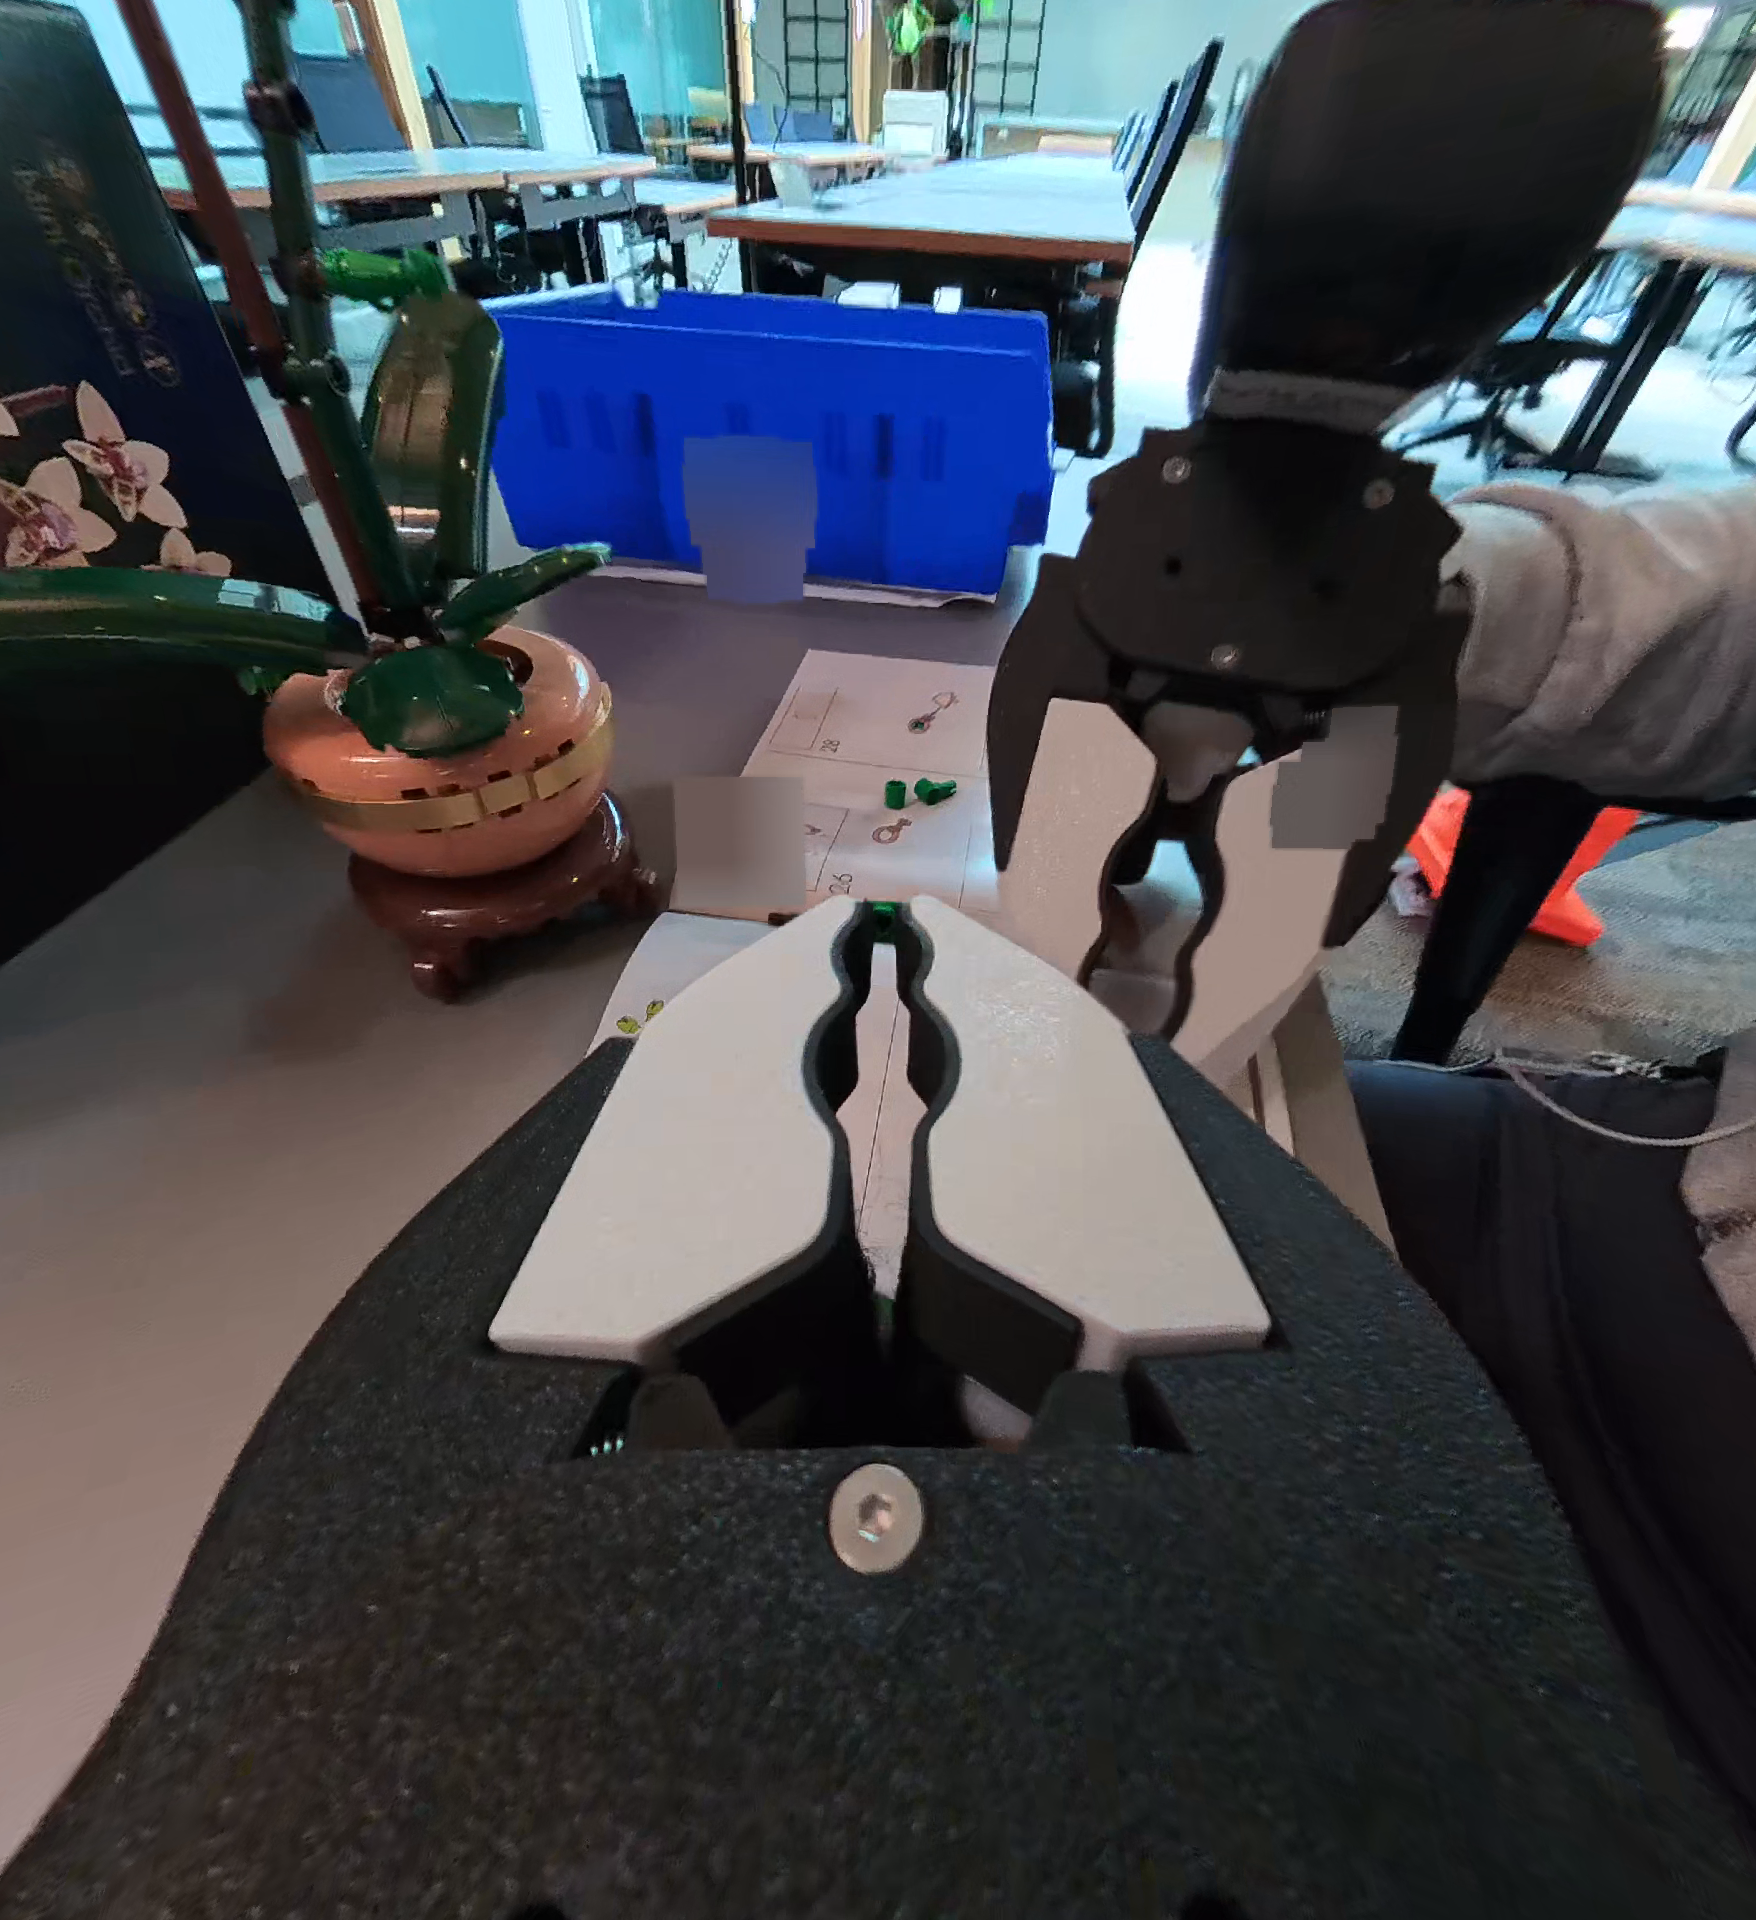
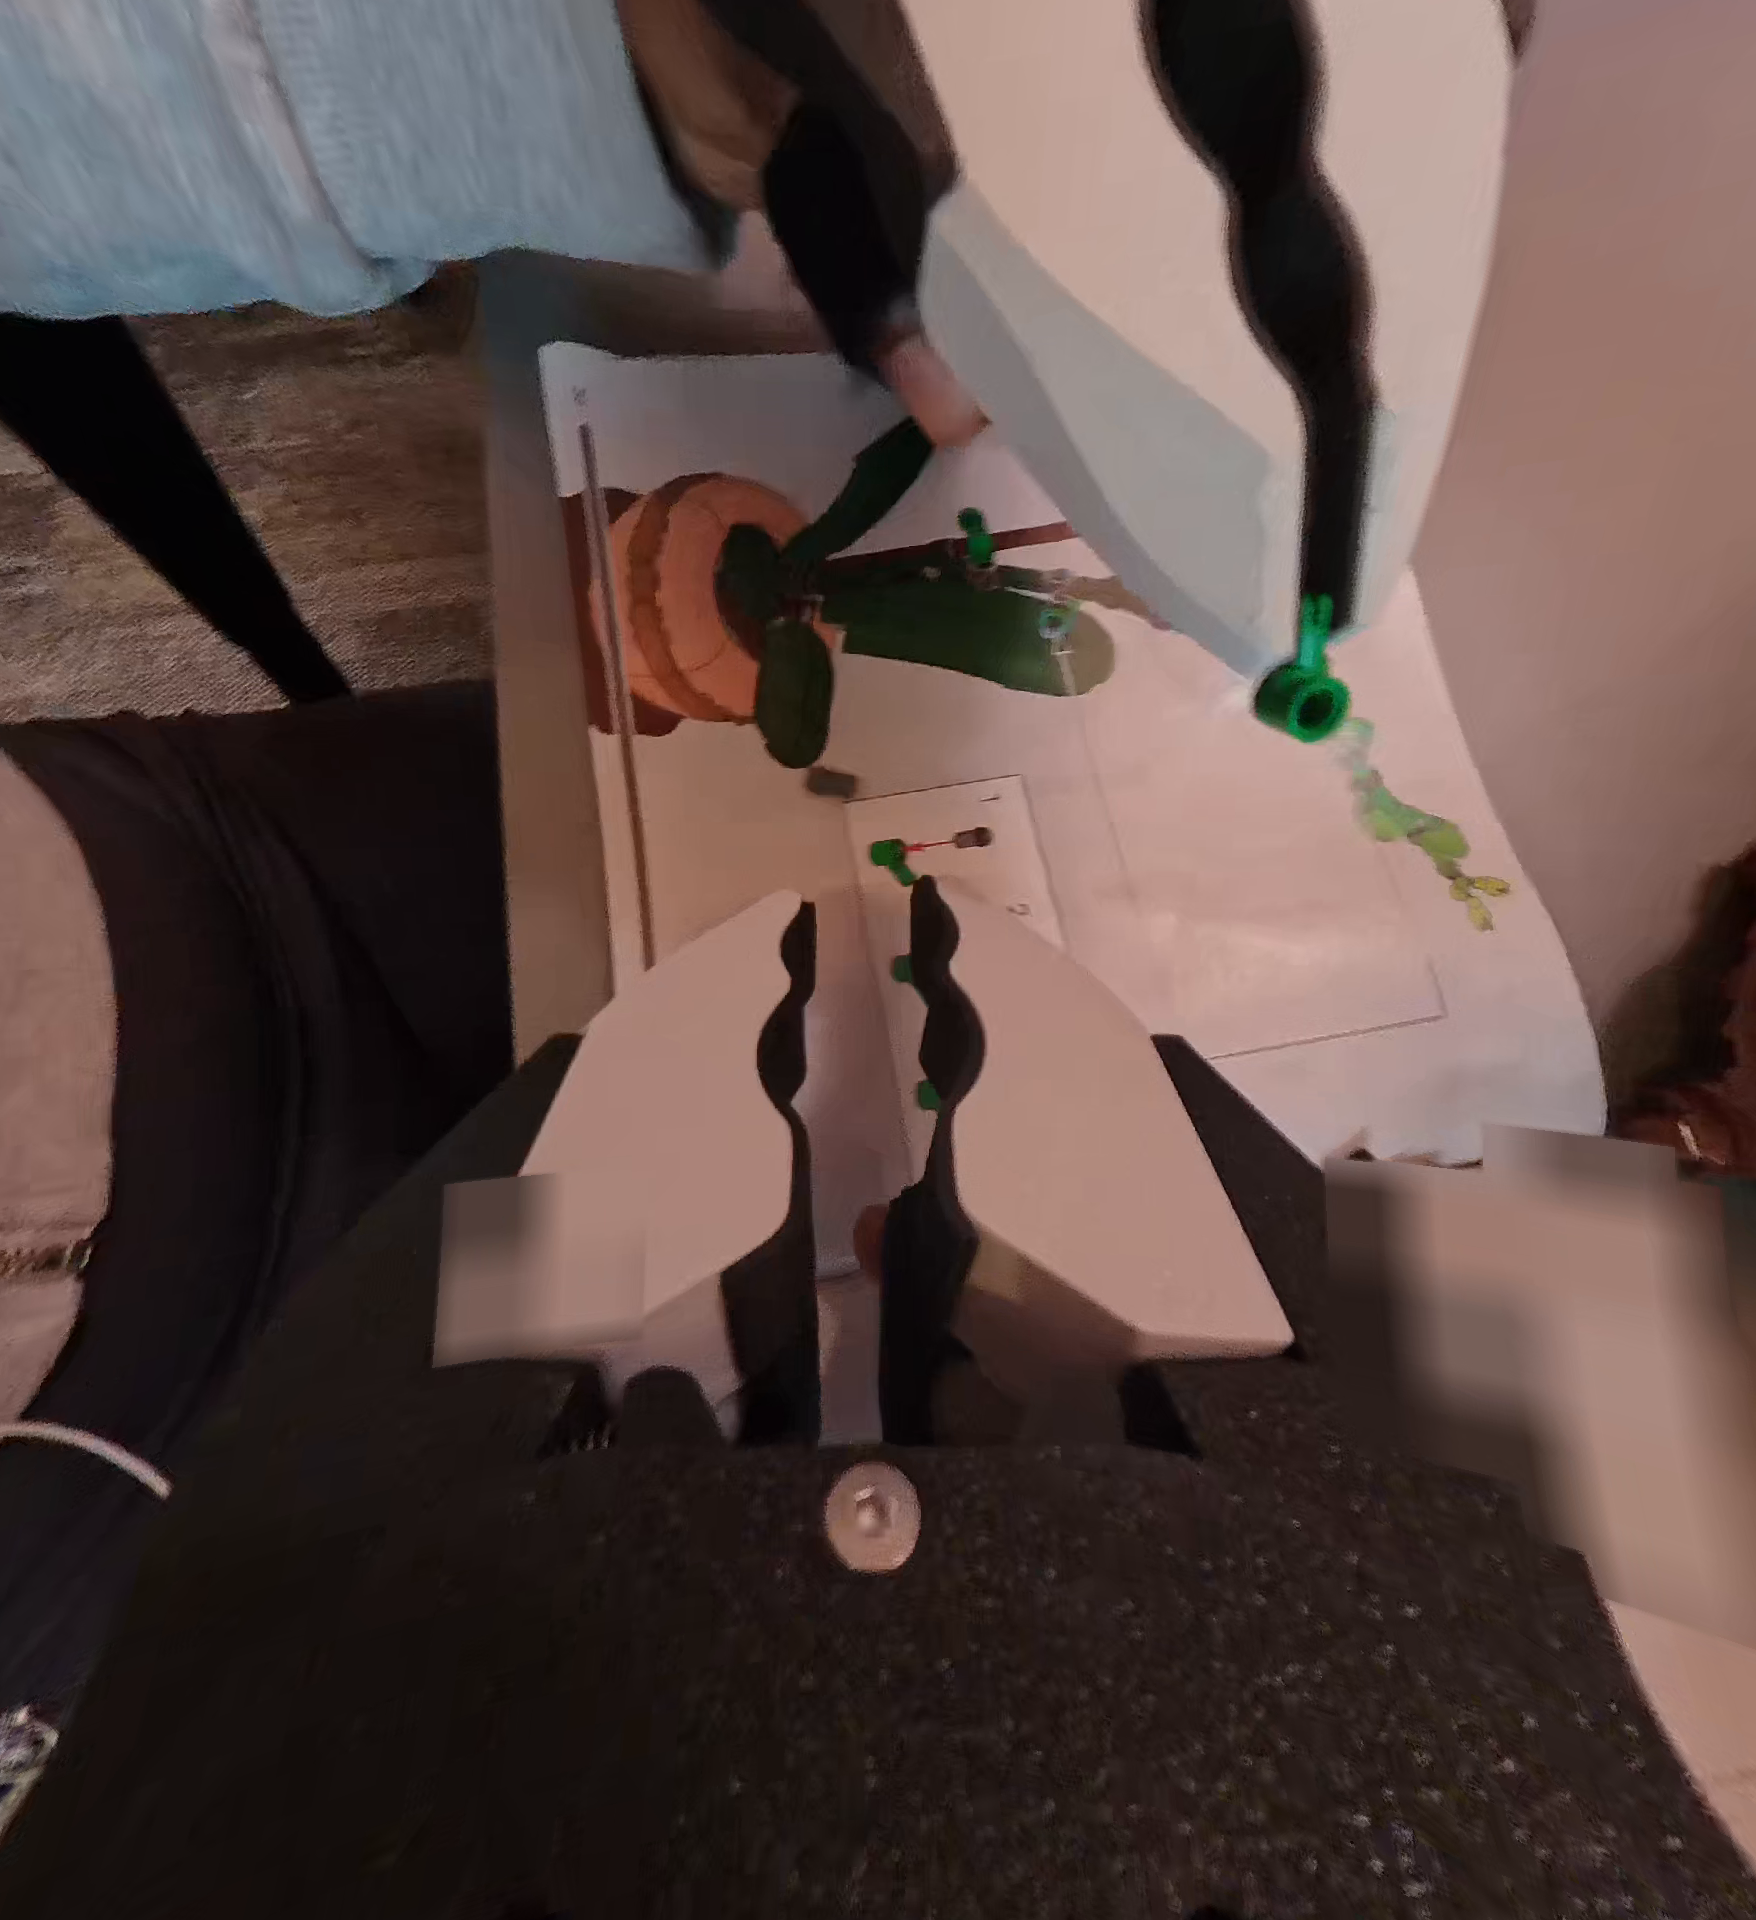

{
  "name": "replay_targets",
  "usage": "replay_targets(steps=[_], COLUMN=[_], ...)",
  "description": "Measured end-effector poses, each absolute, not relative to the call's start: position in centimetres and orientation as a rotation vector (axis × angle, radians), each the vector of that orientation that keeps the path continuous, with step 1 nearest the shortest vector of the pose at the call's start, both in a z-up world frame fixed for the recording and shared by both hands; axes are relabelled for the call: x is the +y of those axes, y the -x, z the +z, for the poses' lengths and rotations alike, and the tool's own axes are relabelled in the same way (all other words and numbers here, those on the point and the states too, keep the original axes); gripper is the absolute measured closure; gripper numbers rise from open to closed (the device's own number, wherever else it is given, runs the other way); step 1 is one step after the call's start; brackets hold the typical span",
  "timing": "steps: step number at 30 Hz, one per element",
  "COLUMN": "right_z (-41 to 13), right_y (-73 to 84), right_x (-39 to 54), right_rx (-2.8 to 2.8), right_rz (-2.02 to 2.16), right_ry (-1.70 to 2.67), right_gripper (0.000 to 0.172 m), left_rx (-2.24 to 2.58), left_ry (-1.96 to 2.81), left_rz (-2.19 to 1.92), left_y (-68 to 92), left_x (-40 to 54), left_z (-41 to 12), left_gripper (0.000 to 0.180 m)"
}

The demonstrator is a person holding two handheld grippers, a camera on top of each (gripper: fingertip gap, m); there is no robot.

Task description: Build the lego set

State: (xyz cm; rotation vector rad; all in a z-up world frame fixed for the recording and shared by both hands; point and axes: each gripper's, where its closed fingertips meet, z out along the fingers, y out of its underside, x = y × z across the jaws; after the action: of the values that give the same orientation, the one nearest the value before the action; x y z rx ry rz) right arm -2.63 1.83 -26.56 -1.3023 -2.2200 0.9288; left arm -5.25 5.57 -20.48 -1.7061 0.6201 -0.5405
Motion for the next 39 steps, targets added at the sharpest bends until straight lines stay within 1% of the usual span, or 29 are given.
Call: replay_targets(steps=[3, 4, 5, 7, 9, 11, 13, 17, 18, 20, 21, 23, 25, 31, 33, 35, 37, 39], right_z=[-25.0, -23.6, -21.9, -19.2, -18.0, -18.3, -18.7, -18.5, -18.4, -18.3, -18.1, -18.0, -18.0, -18.5, -19.6, -20.5, -21.0, -21.5], right_y=[3.4, 3.8, 4.1, 4.2, 4.1, 4.3, 4.5, 4.7, 4.7, 4.7, 4.6, 4.6, 4.5, 4.1, 3.7, 3.4, 3.4, 3.3], right_x=[4.1, 5.0, 5.6, 6.1, 5.6, 5.2, 4.8, 4.4, 4.5, 4.5, 4.4, 4.3, 4.2, 4.1, 4.3, 4.4, 4.2, 4.1], right_rx=[-2.039, -1.936, -1.828, -1.660, -1.611, -1.634, -1.661, -1.654, -1.655, -1.653, -1.648, -1.655, -1.668, -1.738, -1.836, -1.923, -1.959, -1.993], right_rz=[0.944, 1.009, 1.103, 1.298, 1.411, 1.391, 1.379, 1.417, 1.409, 1.414, 1.428, 1.432, 1.429, 1.352, 1.219, 1.078, 1.027, 1.005], right_ry=[1.352, 1.345, 1.329, 1.308, 1.268, 1.237, 1.228, 1.217, 1.207, 1.190, 1.185, 1.181, 1.165, 1.126, 1.101, 1.070, 1.059, 1.058], right_gripper=[0.157, 0.153, 0.151, 0.154, 0.153, 0.151, 0.151, 0.169, 0.169, 0.168, 0.161, 0.158, 0.165, 0.166, 0.165, 0.165, 0.164, 0.165], left_rx=[0.536, 0.513, 0.497, 0.490, 0.490, 0.499, 0.512, 0.530, 0.530, 0.533, 0.540, 0.560, 0.566, 0.613, 0.687, 0.775, 0.850, 0.903], left_ry=[1.617, 1.586, 1.561, 1.520, 1.481, 1.462, 1.456, 1.449, 1.446, 1.444, 1.448, 1.455, 1.460, 1.494, 1.554, 1.606, 1.647, 1.654], left_rz=[-0.670, -0.730, -0.789, -0.877, -0.924, -0.937, -0.930, -0.921, -0.918, -0.916, -0.913, -0.906, -0.901, -0.874, -0.781, -0.676, -0.601, -0.557], left_y=[5.6, 5.5, 5.4, 5.0, 4.7, 4.5, 4.4, 4.1, 4.1, 4.1, 4.0, 3.7, 3.7, 3.4, 3.3, 3.2, 2.8, 2.2], left_x=[5.3, 5.1, 4.9, 4.6, 4.4, 4.2, 4.1, 4.1, 4.1, 4.1, 4.1, 4.0, 4.0, 4.0, 3.8, 3.6, 3.5, 3.4], left_z=[-18.9, -18.4, -18.1, -17.7, -17.4, -17.2, -17.2, -17.1, -17.1, -17.1, -17.2, -17.3, -17.4, -17.9, -18.8, -19.7, -20.7, -21.1], left_gripper=[0.177, 0.177, 0.177, 0.177, 0.177, 0.177, 0.177, 0.177, 0.177, 0.177, 0.177, 0.177, 0.177, 0.176, 0.169, 0.167, 0.165, 0.166])
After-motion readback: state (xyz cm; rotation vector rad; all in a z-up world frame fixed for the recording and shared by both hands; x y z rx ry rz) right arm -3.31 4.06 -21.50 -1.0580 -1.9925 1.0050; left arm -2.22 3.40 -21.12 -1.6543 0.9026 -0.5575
